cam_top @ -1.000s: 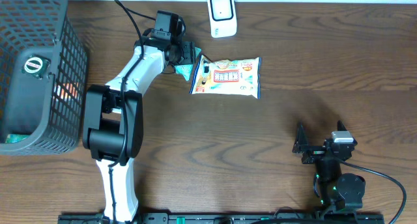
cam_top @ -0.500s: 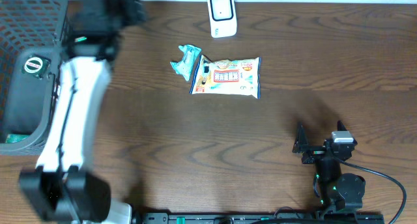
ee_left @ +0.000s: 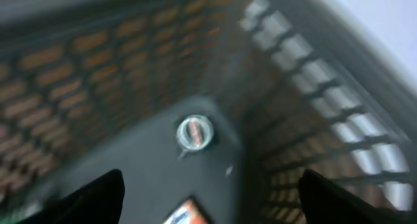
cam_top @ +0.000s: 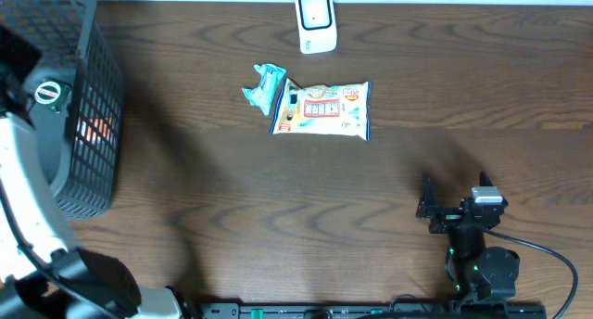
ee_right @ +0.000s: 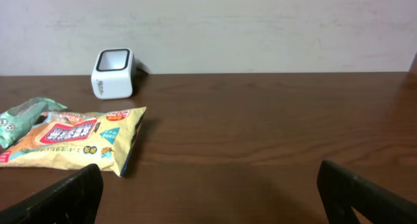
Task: Scan the item barcode
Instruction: 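Reach the left gripper into the basket and grasp the orange tissue pack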
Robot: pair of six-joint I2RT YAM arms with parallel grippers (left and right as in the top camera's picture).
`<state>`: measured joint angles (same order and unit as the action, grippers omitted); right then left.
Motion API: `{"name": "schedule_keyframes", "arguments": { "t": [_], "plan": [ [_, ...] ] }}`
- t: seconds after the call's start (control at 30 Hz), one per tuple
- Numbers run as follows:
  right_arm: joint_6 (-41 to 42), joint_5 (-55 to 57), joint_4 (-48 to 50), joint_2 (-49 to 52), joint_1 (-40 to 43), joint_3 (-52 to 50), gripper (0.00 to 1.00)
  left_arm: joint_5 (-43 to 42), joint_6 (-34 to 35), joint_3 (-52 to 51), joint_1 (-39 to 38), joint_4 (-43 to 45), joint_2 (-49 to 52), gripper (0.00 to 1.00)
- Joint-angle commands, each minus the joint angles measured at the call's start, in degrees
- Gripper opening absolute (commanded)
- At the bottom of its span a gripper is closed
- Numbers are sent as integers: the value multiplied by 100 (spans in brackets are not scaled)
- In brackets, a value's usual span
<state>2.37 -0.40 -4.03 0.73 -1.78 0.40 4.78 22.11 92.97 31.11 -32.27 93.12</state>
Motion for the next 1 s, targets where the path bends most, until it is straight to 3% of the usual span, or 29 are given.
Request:
{"name": "schedule_keyframes", "arguments": {
  "t": [0.0, 0.3, 0.47, 0.7, 0.9, 0.97],
  "plan": [
    [35, 9, -26, -20, 35, -11, 99, 20, 879, 63, 258, -391, 382, 84],
    [35, 9, -26, -20, 35, -11, 99, -597, 1049, 63, 289, -1025, 1473, 77],
    [35, 7, -26, -20, 35, -11, 99, -750, 1749, 63, 289, -1281, 2138, 77],
    [35, 9, -26, -20, 35, -11, 99, -1617, 1764, 63, 282, -1198, 2680, 77],
    [35, 7, -26, -20, 35, -11, 99, -1777, 1759, 63, 267, -984, 2962, 77],
    [35, 7, -26, -20, 35, -11, 99, -1902, 1759, 63, 267, -922, 3034, 72]
  ]
}}
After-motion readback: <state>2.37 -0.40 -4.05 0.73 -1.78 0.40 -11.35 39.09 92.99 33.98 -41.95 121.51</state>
